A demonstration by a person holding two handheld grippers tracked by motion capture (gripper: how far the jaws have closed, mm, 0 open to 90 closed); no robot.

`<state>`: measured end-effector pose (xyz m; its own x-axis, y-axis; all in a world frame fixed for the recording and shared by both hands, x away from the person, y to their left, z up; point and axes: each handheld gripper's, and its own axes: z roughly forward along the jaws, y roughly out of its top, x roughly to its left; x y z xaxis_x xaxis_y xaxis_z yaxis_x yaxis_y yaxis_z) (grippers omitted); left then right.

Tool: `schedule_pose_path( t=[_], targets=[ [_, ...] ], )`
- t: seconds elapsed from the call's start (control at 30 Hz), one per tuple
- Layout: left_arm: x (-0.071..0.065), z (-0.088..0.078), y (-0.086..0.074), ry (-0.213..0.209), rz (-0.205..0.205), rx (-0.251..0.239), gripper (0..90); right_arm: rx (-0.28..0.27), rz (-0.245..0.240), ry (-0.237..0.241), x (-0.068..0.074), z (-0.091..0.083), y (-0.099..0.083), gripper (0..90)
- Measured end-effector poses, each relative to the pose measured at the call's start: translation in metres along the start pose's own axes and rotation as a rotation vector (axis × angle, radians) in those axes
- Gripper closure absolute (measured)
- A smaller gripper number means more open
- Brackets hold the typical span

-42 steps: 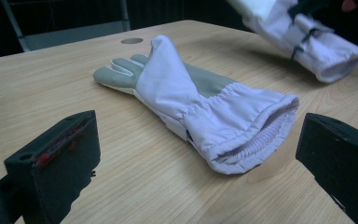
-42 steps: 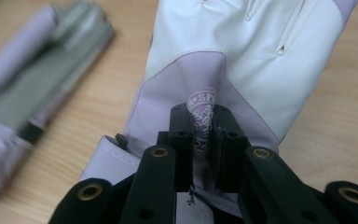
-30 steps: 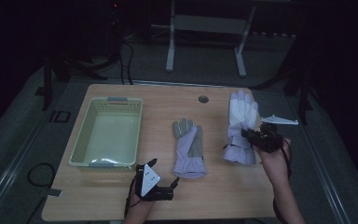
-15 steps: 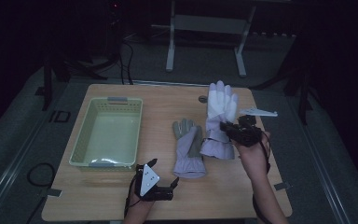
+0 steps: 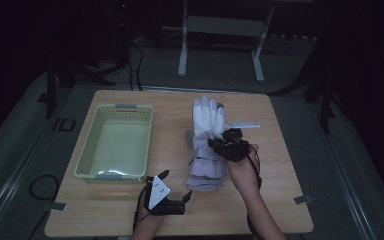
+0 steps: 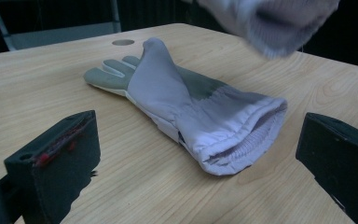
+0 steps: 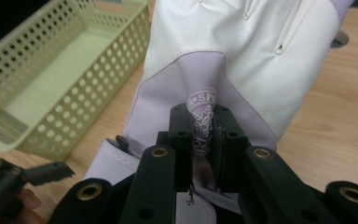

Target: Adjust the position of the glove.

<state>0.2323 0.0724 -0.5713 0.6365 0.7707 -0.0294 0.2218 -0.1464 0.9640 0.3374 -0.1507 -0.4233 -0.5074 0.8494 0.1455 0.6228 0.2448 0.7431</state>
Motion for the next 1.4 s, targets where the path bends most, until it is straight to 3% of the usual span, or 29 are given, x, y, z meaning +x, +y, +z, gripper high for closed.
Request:
schedule_pose_path(
  t=[0.17,0.33,0.43,0.6,0.8,0.9,1.0,1.03,1.1,1.27,1.33,1.4],
  targets=[
    [-0.002,0.000,0.000,0.002,0.022,-0.001,0.0,0.048,0.019,-0.013,0.001,0.018,-0.010,80.1],
    [-0.001,0.000,0.000,0.001,0.014,-0.001,0.0,0.107,0.013,-0.028,0.001,0.038,-0.020,80.0],
    [-0.001,0.000,0.000,-0.001,0.014,0.000,0.0,0.171,0.033,-0.031,-0.004,0.059,-0.029,79.8],
    [-0.001,0.000,0.000,-0.006,0.018,-0.002,0.0,0.201,0.041,-0.045,-0.010,0.072,-0.036,79.4],
    [-0.002,0.000,0.000,-0.007,0.020,-0.003,0.0,0.213,-0.001,-0.078,-0.017,0.069,-0.036,79.3],
    [-0.001,0.000,0.000,-0.006,0.017,-0.003,0.0,0.212,0.037,-0.089,-0.030,0.063,-0.036,79.1],
    [-0.001,0.000,0.000,-0.006,0.016,-0.001,0.0,0.209,0.036,-0.094,-0.033,0.062,-0.037,79.1],
    [-0.001,0.000,0.000,-0.007,0.016,-0.001,0.0,0.210,0.057,-0.102,-0.043,0.061,-0.039,78.2],
    [-0.001,0.000,0.000,-0.006,0.012,-0.002,0.0,0.210,0.057,-0.097,-0.045,0.061,-0.039,77.7],
    [-0.001,0.001,0.000,-0.008,0.007,-0.001,0.0,0.196,0.043,-0.073,-0.046,0.061,-0.039,68.6],
    [-0.001,0.001,0.000,-0.008,0.007,0.000,0.0,0.189,0.010,-0.067,-0.046,0.060,-0.038,64.5],
    [0.000,0.001,0.000,-0.011,0.005,0.001,0.0,0.169,-0.015,-0.045,-0.048,0.056,-0.037,55.0]
  ],
)
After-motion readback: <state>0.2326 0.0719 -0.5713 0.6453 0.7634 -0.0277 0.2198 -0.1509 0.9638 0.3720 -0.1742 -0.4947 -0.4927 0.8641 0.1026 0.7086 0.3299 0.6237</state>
